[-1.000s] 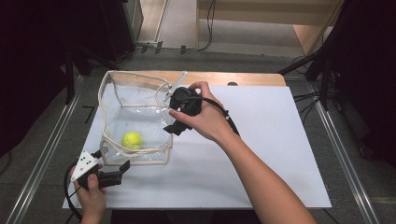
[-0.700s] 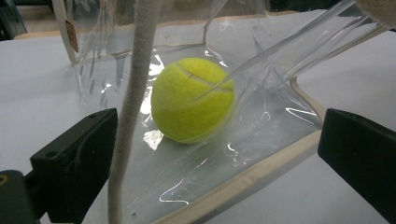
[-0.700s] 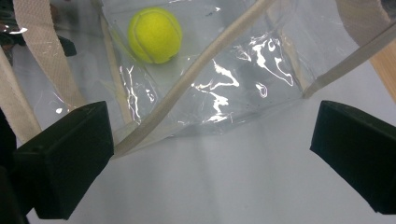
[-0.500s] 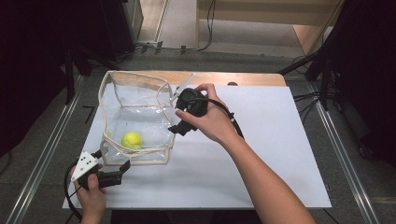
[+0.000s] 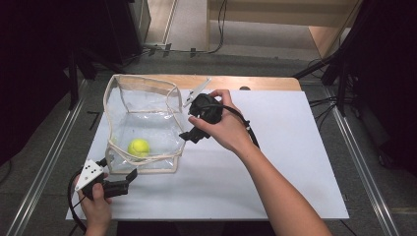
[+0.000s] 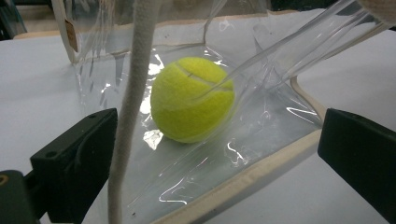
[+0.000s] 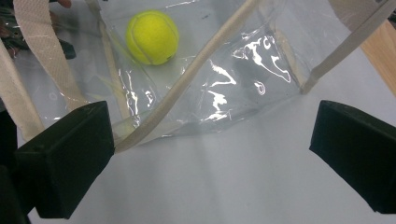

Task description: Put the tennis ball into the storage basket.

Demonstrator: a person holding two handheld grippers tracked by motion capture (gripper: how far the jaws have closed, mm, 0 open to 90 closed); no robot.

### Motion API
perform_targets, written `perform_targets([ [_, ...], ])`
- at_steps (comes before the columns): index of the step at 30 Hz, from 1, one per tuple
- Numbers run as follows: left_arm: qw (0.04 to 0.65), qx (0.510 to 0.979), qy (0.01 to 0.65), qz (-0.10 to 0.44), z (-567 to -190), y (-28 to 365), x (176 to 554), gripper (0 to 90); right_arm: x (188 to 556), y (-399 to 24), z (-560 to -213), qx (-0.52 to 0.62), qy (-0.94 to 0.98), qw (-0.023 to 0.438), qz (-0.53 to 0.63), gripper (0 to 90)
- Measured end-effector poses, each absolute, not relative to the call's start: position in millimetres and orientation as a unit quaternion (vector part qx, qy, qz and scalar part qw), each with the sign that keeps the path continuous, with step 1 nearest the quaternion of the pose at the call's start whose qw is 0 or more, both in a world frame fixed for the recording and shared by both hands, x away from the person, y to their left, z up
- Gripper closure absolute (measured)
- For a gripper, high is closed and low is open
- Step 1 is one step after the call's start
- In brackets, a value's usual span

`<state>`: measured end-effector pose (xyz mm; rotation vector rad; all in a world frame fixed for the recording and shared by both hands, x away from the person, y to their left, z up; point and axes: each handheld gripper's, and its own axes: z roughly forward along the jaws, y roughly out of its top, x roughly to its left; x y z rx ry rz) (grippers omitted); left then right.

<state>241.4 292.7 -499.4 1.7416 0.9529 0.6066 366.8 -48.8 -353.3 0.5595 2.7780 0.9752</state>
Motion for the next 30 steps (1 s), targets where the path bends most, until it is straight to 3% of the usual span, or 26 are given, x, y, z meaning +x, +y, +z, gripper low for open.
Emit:
perform_targets([
  [11, 0.507, 0.723, 0.395, 0.252, -499, 293, 241, 0.0, 365, -55, -348, 0.196, 0.921, 0.075, 0.328, 0.0],
  [30, 0.507, 0.723, 0.395, 0.253, -500, 292, 241, 0.0, 364, -77, -380, 0.222, 0.917, 0.062, 0.325, 0.0],
])
